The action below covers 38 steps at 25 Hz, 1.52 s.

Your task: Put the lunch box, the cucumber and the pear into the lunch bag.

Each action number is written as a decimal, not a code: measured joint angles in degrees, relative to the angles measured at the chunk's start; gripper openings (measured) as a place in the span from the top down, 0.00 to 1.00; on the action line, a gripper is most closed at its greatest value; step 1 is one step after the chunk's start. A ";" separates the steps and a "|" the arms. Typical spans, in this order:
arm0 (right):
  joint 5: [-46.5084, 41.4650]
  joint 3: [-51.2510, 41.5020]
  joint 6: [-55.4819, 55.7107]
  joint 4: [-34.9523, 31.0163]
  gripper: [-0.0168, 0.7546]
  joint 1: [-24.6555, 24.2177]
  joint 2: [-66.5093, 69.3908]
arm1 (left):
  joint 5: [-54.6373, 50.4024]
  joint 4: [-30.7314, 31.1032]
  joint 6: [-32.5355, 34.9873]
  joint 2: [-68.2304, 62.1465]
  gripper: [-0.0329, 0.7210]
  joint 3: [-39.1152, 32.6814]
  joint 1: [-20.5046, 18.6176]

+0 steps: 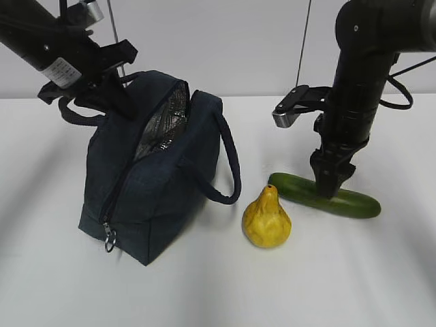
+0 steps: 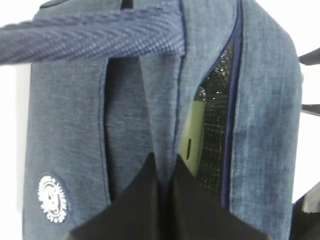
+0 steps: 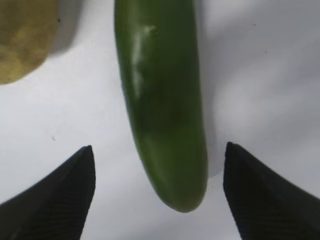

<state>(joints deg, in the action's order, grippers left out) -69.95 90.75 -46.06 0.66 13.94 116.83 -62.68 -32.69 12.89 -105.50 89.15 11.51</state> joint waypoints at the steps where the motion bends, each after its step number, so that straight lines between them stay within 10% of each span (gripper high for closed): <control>1: 0.00 0.00 0.00 0.86 0.21 0.00 0.21 | 0.00 -0.49 0.00 0.00 0.96 0.00 0.00; 18: 3.73 0.00 -0.90 -0.66 0.23 0.00 6.77 | 1.10 -2.04 0.52 0.00 0.96 0.00 0.00; 27: 5.34 0.56 4.45 -0.66 0.45 0.00 9.01 | 1.10 -2.04 0.52 0.00 0.96 0.00 0.00; 38: 0.45 17.80 19.40 -3.86 0.45 0.00 8.09 | 1.23 -1.76 0.52 0.00 0.96 0.00 0.00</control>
<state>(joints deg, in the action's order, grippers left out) -69.49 108.55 -26.66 -3.20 13.94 124.92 -61.44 -34.45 13.42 -105.50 89.15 11.51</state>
